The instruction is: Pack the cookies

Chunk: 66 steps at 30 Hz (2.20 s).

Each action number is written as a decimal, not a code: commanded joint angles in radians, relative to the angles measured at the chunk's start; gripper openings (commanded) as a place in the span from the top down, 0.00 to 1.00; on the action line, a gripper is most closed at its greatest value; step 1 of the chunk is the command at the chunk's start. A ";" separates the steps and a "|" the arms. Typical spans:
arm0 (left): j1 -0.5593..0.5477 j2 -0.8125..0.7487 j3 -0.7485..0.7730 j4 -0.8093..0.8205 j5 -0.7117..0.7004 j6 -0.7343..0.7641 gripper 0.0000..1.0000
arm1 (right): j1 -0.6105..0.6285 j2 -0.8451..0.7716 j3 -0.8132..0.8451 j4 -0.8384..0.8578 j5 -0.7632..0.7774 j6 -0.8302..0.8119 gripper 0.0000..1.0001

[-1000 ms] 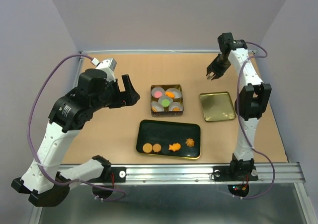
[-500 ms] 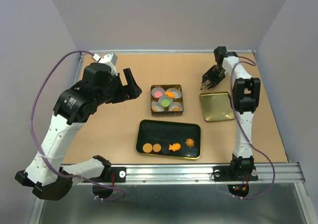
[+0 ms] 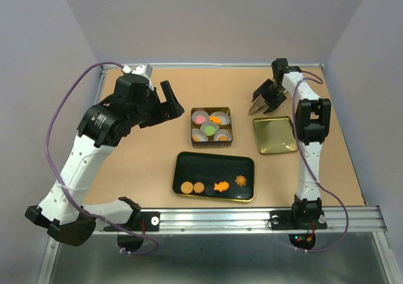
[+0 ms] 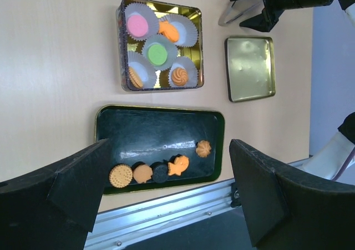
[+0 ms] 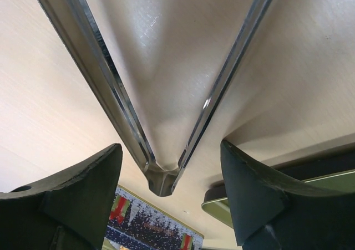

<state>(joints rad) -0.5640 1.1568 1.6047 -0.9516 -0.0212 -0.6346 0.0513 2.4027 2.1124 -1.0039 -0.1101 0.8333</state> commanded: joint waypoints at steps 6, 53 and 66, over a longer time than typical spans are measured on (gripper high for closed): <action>-0.004 0.060 0.066 0.071 0.017 -0.002 0.01 | -0.011 -0.131 0.011 0.010 -0.019 -0.088 0.21; 0.007 0.187 -0.092 0.292 -0.009 -0.005 0.01 | 0.170 -0.464 -0.661 0.156 0.139 -0.365 0.42; 0.033 0.141 -0.206 0.361 0.017 -0.002 0.01 | 0.209 -0.386 -0.629 0.149 0.205 -0.392 0.55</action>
<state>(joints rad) -0.5343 1.2957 1.3972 -0.6407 -0.0032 -0.6571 0.2470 2.0052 1.4567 -0.8738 0.0460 0.4644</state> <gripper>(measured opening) 0.986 0.491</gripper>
